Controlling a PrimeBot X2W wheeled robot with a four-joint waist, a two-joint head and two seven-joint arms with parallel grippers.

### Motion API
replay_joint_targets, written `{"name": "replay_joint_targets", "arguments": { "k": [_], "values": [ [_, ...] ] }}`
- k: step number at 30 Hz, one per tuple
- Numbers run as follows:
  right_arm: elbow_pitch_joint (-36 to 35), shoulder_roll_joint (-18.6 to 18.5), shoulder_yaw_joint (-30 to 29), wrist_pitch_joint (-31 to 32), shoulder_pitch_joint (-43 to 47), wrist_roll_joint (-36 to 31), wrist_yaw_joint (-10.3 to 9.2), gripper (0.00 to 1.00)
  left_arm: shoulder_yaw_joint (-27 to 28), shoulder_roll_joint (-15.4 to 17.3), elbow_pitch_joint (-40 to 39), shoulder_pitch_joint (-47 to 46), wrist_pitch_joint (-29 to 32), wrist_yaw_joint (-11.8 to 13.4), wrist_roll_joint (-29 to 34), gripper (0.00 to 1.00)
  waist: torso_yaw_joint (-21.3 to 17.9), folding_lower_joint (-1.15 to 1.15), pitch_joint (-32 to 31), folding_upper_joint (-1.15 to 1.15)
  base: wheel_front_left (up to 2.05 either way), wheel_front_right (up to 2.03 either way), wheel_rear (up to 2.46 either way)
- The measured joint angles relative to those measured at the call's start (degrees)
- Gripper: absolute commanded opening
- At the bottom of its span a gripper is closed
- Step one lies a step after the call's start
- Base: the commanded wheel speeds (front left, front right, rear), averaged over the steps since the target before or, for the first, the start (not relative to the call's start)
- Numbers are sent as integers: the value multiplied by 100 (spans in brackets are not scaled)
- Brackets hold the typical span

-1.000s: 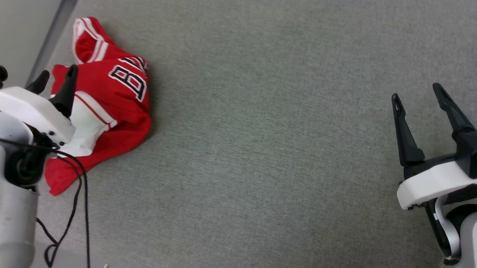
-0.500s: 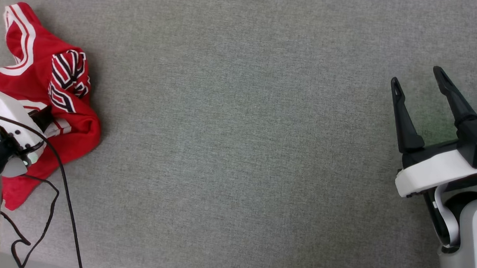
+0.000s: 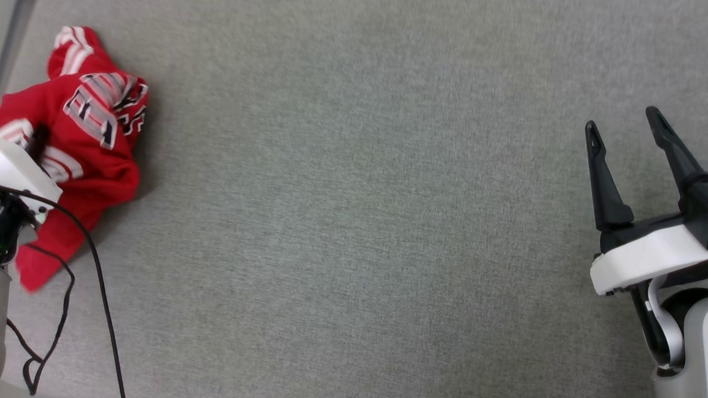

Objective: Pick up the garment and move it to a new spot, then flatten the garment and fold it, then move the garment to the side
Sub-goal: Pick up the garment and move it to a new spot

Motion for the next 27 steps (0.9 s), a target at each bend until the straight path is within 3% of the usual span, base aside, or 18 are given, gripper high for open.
{"name": "replay_joint_targets", "arguments": {
  "k": [11,20,27],
  "values": [
    [293,0,-129,-207,358,352,0,100,-80,-38,-337,-65,-2229,126,631,0,59,-1,-954,0,0,0,0],
    [424,-3,-303,-320,781,644,0,100,-147,-345,-1525,309,-2620,278,858,0,-142,-1,-1685,0,0,0,0],
    [439,-3,-361,-368,1019,789,0,100,-392,-669,-2657,942,-2619,453,929,0,-625,-1,-2009,0,0,0,0]
  ]
}}
